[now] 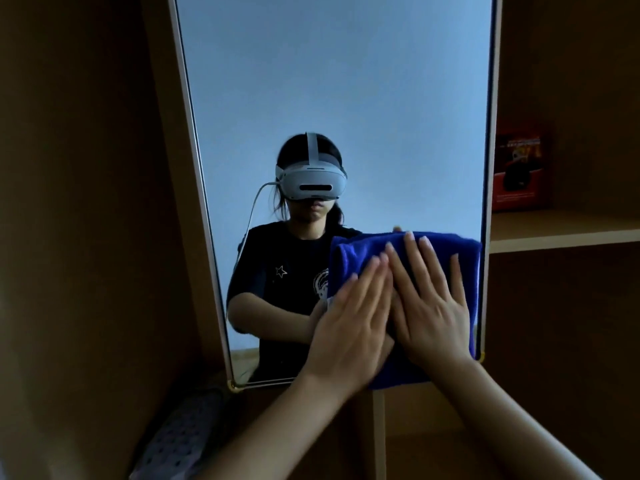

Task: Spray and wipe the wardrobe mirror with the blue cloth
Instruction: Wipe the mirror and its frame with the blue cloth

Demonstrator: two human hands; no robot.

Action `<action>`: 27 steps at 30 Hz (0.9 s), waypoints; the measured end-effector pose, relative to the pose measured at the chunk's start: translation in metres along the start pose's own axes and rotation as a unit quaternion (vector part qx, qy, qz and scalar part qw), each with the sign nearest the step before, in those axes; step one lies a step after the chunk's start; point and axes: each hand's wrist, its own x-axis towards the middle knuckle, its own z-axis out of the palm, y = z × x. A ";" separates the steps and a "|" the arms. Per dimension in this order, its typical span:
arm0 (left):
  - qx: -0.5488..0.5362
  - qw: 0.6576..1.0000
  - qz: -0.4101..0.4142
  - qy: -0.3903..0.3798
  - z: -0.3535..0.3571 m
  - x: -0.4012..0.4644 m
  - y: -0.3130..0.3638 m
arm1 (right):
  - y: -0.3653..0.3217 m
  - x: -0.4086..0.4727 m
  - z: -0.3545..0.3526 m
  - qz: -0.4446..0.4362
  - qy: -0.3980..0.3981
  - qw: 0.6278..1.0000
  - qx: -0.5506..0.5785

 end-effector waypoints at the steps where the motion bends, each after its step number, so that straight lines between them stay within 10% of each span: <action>1: -0.005 1.000 -0.012 0.003 -0.003 0.013 -0.008 | 0.003 0.010 -0.003 -0.010 0.005 1.000 -0.001; 27: -0.085 0.993 -0.079 -0.026 -0.036 0.039 -0.024 | 0.005 -0.021 -0.005 0.026 -0.045 0.999 0.015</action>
